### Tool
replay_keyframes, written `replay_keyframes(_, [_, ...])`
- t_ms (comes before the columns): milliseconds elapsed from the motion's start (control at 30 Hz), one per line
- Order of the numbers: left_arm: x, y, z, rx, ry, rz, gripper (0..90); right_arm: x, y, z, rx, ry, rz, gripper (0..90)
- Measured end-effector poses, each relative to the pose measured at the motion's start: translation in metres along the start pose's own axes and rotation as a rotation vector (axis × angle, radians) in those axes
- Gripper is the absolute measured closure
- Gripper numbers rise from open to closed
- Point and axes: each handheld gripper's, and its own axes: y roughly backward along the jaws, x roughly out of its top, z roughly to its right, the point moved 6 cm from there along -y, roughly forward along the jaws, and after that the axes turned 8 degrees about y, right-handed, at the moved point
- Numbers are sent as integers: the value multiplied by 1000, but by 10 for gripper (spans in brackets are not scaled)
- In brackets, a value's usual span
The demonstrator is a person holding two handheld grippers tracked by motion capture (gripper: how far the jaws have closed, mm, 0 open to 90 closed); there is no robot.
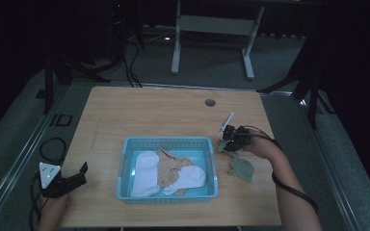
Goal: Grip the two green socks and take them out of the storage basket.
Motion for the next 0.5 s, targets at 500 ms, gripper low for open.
replay_keyframes(500, [0,0,0,3,-1,0,4,-4,24,-12,-23,28,56,543])
